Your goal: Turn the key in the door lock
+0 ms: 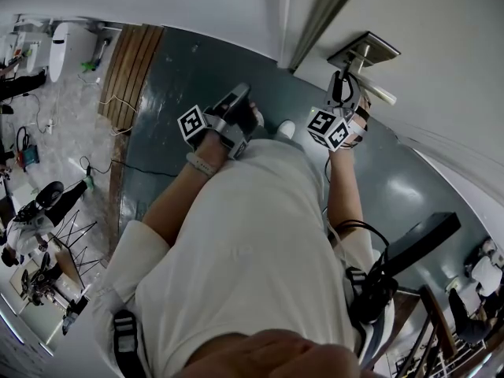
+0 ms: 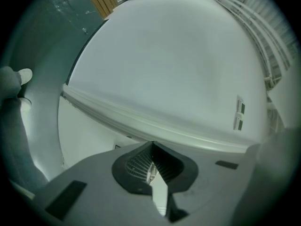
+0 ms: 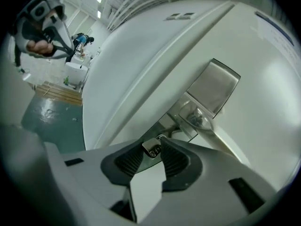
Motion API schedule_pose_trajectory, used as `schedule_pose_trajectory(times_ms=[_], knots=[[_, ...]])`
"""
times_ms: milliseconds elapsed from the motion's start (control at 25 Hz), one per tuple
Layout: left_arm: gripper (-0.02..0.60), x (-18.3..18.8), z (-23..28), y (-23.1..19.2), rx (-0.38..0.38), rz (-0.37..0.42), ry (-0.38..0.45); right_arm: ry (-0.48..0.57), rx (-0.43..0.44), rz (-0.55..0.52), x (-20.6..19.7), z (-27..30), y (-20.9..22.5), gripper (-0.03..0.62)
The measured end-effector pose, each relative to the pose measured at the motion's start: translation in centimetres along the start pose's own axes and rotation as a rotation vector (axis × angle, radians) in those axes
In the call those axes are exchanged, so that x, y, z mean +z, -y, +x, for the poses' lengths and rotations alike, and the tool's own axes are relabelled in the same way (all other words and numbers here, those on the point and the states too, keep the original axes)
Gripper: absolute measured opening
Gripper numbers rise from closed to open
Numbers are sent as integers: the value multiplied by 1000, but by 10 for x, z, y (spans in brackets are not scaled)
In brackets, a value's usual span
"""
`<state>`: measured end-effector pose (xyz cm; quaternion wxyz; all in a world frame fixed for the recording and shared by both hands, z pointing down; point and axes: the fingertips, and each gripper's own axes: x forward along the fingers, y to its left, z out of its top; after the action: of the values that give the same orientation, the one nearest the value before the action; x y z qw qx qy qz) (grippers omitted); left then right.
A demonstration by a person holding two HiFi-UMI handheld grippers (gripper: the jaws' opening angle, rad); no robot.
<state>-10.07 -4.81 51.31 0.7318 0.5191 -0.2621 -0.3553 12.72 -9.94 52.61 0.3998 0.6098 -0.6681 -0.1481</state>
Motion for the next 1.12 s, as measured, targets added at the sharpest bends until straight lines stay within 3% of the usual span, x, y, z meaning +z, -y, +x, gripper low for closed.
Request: schedule_pose_trajectory(times_ms=[720, 800, 920, 1120], knots=[[8, 0, -1, -3, 6, -2, -1, 39, 57, 456, -4, 4, 8, 110], [8, -1, -1, -2, 5, -6, -2, 54, 77, 545, -3, 5, 9, 110], [8, -2, 0, -2, 5, -6, -4, 55, 112, 760, -10, 6, 12, 71], [8, 0, -1, -2, 7, -7, -2, 69, 140, 890, -11, 8, 12, 71]])
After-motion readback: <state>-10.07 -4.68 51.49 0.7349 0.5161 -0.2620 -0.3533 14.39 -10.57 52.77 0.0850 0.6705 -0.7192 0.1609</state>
